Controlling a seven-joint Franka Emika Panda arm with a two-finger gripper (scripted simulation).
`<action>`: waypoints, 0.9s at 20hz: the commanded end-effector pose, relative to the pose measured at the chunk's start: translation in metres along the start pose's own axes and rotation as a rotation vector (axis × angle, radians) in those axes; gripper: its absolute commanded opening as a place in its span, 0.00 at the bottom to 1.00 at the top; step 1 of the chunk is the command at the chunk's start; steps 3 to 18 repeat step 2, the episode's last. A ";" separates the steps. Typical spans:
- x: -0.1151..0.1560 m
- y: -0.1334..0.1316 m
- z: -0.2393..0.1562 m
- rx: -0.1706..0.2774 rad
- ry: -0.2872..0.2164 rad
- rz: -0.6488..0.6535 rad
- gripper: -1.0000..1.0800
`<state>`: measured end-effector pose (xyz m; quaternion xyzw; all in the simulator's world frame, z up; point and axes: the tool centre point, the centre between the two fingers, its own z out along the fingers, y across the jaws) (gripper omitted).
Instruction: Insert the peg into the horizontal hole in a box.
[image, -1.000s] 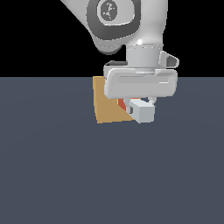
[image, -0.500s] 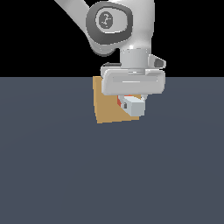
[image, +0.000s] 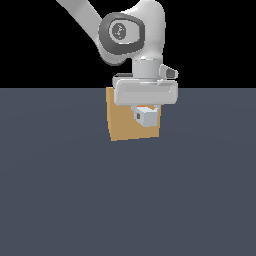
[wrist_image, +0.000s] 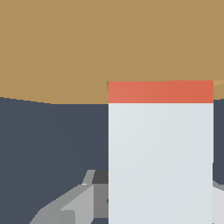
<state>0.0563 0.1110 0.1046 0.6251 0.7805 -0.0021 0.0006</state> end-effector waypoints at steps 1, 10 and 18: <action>0.008 0.003 -0.002 -0.005 0.003 -0.006 0.00; 0.008 0.003 -0.002 -0.005 0.003 -0.006 0.00; 0.008 0.003 -0.002 -0.005 0.003 -0.006 0.00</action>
